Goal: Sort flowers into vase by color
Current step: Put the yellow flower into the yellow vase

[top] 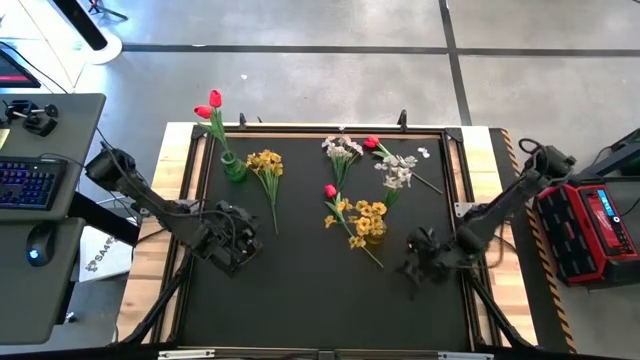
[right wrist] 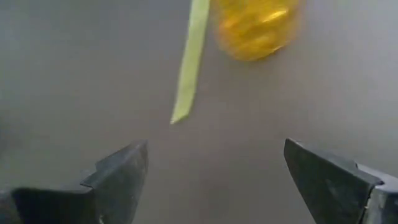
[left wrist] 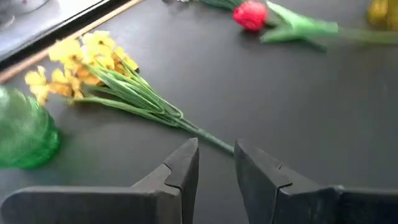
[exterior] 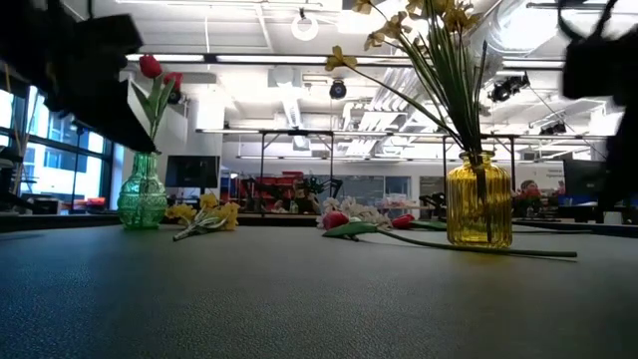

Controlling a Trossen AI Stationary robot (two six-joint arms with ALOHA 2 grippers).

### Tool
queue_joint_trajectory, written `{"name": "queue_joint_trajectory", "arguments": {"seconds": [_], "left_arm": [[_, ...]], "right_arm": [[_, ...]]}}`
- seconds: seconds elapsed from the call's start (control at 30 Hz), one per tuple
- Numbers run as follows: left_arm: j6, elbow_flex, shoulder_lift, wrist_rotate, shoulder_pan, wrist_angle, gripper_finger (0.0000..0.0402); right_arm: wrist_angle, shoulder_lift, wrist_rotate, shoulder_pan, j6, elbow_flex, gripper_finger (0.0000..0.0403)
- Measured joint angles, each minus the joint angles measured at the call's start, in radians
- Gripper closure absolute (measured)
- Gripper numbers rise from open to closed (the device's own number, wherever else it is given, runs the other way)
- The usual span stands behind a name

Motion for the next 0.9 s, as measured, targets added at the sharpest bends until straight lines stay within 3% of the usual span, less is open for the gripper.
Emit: {"name": "queue_joint_trajectory", "arguments": {"seconds": [0.17,0.4,0.6,0.73,0.9], "left_arm": [[-0.092,-0.122,0.024,-0.041,-0.006,0.251,0.0312],[-0.169,-0.228,0.071,-0.075,0.056,0.529,0.0312],[0.128,-0.183,0.100,-0.071,0.151,0.661,0.0290],[0.211,-0.114,0.124,0.072,0.262,0.617,0.0250],[0.112,-0.045,0.164,0.181,0.398,0.423,0.0200]], "right_arm": [[0.109,0.050,0.073,0.160,0.045,0.063,0.0045],[0.104,0.247,0.399,0.238,-0.199,0.263,0.0045],[0.087,0.380,0.459,0.202,-0.448,0.349,0.0046],[0.086,0.431,0.535,0.160,-0.457,0.354,0.0046],[0.102,0.472,0.649,0.122,-0.452,0.354,0.0046]]}}
